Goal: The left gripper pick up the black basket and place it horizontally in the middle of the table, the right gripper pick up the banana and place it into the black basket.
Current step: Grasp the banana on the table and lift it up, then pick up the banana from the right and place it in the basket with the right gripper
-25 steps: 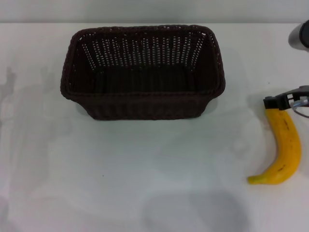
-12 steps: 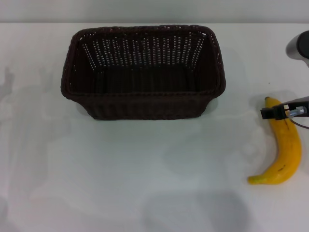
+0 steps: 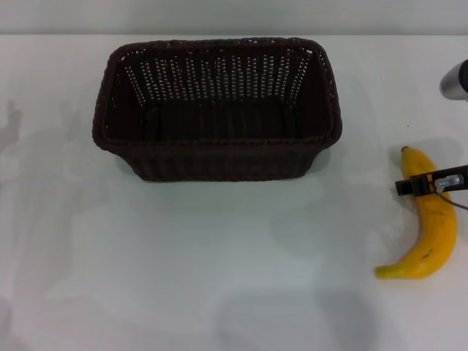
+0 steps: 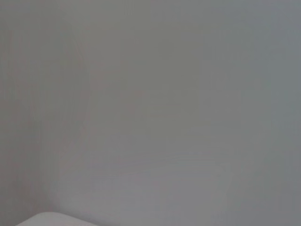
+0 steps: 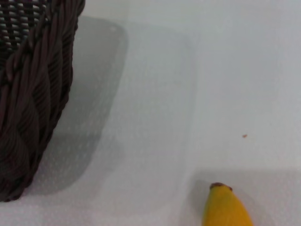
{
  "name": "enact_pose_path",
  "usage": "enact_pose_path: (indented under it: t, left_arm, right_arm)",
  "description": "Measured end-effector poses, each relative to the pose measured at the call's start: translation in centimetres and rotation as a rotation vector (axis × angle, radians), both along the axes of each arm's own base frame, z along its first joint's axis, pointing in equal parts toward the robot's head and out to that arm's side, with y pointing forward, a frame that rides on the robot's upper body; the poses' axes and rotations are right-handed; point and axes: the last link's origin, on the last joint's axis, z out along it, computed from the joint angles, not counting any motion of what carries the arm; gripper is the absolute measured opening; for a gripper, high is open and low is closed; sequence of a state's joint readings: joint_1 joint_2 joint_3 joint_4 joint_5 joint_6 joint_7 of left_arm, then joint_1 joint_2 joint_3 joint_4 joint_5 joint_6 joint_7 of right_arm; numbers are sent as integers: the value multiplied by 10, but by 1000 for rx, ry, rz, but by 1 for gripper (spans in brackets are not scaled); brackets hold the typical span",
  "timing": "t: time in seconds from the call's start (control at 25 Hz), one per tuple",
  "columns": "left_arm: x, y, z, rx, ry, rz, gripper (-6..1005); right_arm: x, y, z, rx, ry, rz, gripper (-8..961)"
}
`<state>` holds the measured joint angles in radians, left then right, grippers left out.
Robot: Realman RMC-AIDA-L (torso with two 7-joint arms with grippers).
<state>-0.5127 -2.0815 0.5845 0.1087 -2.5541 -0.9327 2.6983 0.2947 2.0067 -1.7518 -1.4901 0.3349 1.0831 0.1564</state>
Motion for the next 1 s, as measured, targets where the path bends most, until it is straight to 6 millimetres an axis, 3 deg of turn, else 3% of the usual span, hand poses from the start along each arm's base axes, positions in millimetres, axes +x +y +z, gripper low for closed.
enact_pose_path:
  t: [0.2, 0.4, 0.48, 0.76, 1.0]
  left_arm:
    - [1, 1, 1, 1, 1, -3, 822]
    - [0, 0, 1, 2, 1, -1, 823]
    - [0, 0, 1, 6, -2, 2, 823]
    - [-1, 0, 2, 12, -6, 6, 823]
    - [-1, 0, 2, 12, -6, 6, 823]
  right_arm:
    - [-2, 1, 0, -15, -11, 21, 694]
    - [-2, 1, 1, -26, -24, 38, 474]
    - [-3, 3, 5, -19, -27, 47, 471]
    - [-15, 18, 46, 71, -37, 148, 467]
    - [-61, 38, 81, 175, 7, 428, 466]
